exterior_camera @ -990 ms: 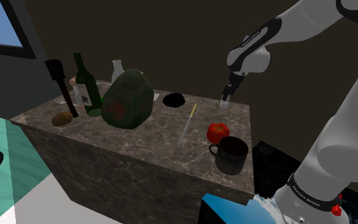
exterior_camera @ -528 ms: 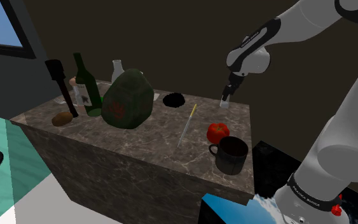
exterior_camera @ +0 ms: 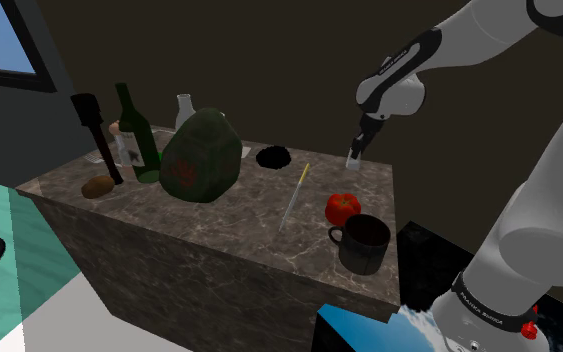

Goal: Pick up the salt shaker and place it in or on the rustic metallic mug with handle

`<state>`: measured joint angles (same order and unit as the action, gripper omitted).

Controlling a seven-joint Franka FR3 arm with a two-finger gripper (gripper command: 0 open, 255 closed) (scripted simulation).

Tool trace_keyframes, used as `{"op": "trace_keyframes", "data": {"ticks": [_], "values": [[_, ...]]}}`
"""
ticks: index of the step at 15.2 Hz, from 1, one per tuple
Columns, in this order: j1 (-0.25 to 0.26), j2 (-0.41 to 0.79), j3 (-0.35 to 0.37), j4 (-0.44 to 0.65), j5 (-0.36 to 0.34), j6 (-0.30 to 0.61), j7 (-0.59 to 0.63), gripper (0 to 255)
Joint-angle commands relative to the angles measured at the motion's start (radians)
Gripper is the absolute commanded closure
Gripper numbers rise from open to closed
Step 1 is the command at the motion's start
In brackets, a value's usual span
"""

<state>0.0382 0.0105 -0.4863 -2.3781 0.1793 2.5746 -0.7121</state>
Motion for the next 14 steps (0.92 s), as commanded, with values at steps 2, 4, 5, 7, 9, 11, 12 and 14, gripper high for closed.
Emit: {"op": "trace_keyframes", "data": {"ticks": [2,4,5,7,9,11,12,14], "values": [[0.000,0.000,0.000,0.000,0.000,0.000,0.000,255],[0.000,-0.021,-0.001,0.007,-0.024,-0.025,0.019,255],[-0.001,-0.032,-0.001,0.011,-0.036,-0.038,0.028,255],[-0.002,-0.052,-0.001,0.021,-0.056,-0.064,0.045,255],[-0.004,-0.072,0.000,0.031,-0.075,-0.091,0.060,255],[-0.005,-0.090,0.002,0.042,-0.092,-0.117,0.074,255],[-0.006,-0.099,0.003,0.048,-0.100,-0.131,0.080,255],[-0.008,-0.115,0.006,0.060,-0.114,-0.158,0.092,255]]}}
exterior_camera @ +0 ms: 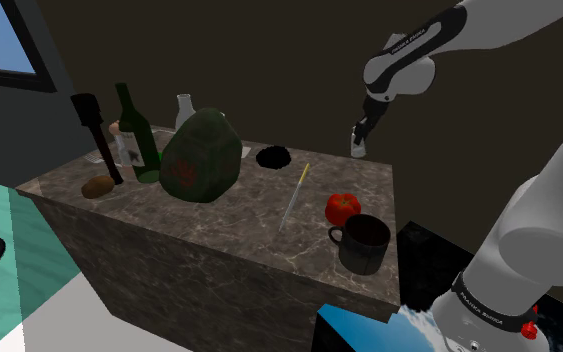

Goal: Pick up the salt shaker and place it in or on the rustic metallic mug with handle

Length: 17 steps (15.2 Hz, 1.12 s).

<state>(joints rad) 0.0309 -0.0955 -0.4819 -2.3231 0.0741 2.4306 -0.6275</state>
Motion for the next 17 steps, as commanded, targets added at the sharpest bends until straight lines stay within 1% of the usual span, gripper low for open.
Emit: {"op": "trace_keyframes", "data": {"ticks": [1,8,17], "values": [[-0.002,-0.017,0.003,0.012,-0.015,-0.027,0.013,255],[-0.007,-0.066,0.013,0.064,-0.050,-0.122,0.044,255],[-0.010,-0.110,0.026,0.147,-0.076,-0.244,0.071,255]]}}
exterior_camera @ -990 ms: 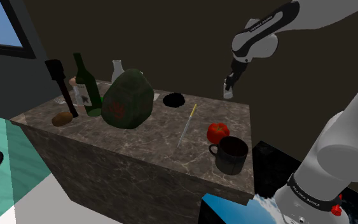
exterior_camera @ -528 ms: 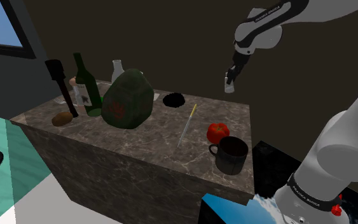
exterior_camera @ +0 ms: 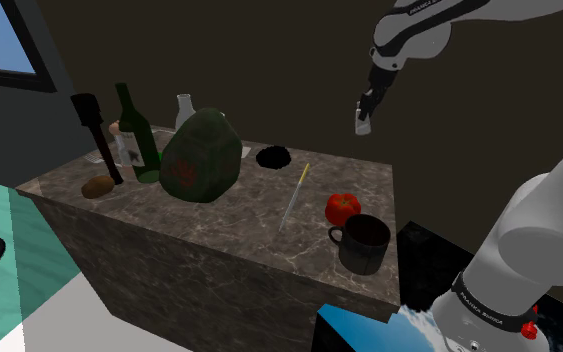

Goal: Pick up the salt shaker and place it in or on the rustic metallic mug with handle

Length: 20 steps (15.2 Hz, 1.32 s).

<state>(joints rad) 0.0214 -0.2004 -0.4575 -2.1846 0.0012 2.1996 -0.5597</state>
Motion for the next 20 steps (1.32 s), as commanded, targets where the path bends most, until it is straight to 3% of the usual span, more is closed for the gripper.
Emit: {"op": "trace_keyframes", "data": {"ticks": [1,4,12,20], "values": [[0.000,-0.008,0.003,0.019,-0.004,-0.026,0.005,255],[0.000,-0.017,0.006,0.046,-0.009,-0.061,0.011,255],[-0.012,-0.303,0.150,-0.211,-0.106,-0.082,0.206,255],[0.001,-0.565,0.307,-0.402,-0.096,-0.161,0.373,255]]}}
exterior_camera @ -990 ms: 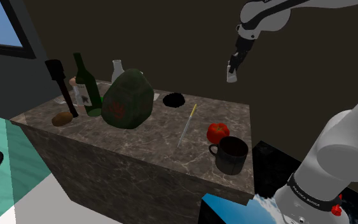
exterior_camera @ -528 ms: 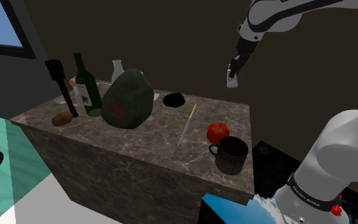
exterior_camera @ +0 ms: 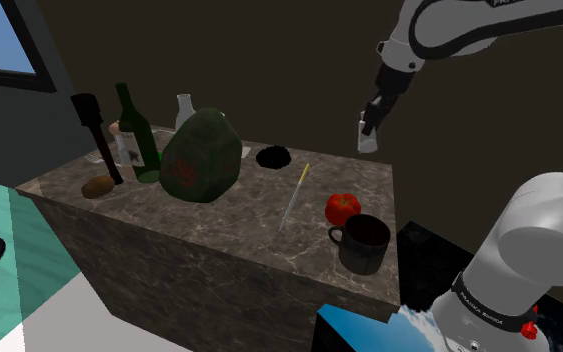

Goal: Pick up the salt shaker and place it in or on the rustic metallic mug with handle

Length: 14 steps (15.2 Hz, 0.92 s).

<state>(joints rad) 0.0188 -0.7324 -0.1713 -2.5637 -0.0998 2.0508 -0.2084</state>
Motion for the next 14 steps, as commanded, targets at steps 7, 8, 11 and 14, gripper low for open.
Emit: {"op": "trace_keyframes", "data": {"ticks": [7,8,11,14], "values": [[0.061,-0.237,0.171,-0.128,0.080,-0.115,0.170,255],[0.073,-0.263,0.194,-0.138,0.094,-0.131,0.193,255],[0.112,-0.331,0.265,-0.160,0.143,-0.178,0.262,255],[0.156,-0.386,0.339,-0.170,0.197,-0.223,0.335,255]]}}
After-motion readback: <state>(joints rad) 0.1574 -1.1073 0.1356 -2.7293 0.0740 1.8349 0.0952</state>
